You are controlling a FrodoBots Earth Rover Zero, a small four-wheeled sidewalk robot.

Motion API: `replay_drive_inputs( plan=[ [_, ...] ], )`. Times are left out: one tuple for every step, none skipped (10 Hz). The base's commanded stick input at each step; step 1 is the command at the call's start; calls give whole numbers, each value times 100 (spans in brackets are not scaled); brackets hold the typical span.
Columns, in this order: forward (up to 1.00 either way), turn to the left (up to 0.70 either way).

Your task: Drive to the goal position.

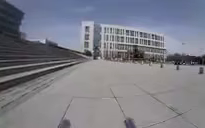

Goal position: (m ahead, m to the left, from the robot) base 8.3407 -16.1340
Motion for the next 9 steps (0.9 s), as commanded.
replay_drive_inputs(
  plan=[
    [70,0],
    [70,0],
    [70,0],
    [70,0],
    [70,0],
    [70,0],
    [70,0],
    [70,0],
    [70,0]
  ],
)
